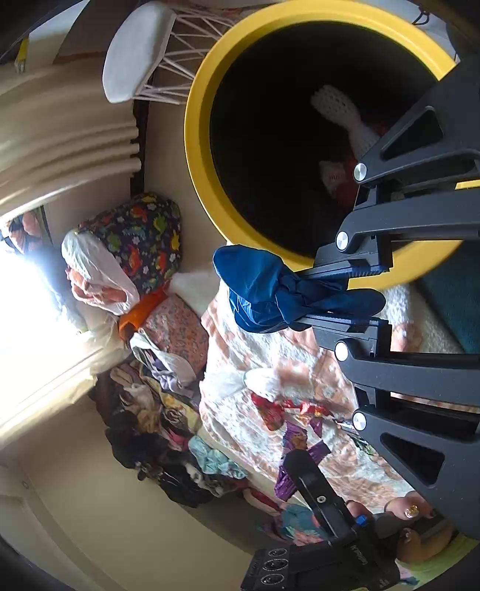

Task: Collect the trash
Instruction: 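Carry the blue bag and purple snack bag over the yellow-rimmed bin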

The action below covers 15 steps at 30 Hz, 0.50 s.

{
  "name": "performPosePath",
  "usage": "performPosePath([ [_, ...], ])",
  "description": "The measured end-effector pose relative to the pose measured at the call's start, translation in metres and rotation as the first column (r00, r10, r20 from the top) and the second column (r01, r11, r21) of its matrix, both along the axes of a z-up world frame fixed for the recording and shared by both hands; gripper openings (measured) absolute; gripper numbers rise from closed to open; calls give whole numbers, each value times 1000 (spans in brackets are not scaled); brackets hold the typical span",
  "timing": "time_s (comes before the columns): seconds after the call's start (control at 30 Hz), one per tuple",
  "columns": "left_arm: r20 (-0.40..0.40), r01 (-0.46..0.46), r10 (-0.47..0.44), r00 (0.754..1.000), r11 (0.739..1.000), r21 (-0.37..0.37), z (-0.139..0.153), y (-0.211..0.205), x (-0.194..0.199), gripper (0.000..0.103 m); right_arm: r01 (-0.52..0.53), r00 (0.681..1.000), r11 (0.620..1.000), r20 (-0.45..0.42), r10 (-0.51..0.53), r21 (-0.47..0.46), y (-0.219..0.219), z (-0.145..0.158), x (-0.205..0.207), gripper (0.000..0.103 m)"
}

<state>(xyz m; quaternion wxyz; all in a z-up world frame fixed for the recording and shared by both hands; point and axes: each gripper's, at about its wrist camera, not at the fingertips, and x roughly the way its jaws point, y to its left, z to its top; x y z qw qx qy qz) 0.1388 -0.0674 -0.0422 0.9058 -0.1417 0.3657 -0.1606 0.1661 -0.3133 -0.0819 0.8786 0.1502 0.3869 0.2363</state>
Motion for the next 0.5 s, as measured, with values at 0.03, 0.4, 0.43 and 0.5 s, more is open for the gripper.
performPosePath([
  [0.03, 0, 8, -8, 1000, 1000, 2, 0, -4, 1, 58, 8, 1000, 1000, -1, -8, 2, -4, 0, 0, 16],
  [0.4, 2, 69, -69, 998, 997, 23, 1, -34, 5, 58, 91, 996, 996, -6, -90, 20, -36, 2, 0, 16],
  [0.43, 2, 75, -75, 997, 997, 24, 1, -37, 5, 58, 97, 995, 995, -7, -97, 21, -39, 2, 1, 16],
  [0.5, 3, 89, -89, 996, 996, 27, 1, -42, 7, 58, 112, 994, 993, -9, -112, 26, -45, 2, 2, 16],
])
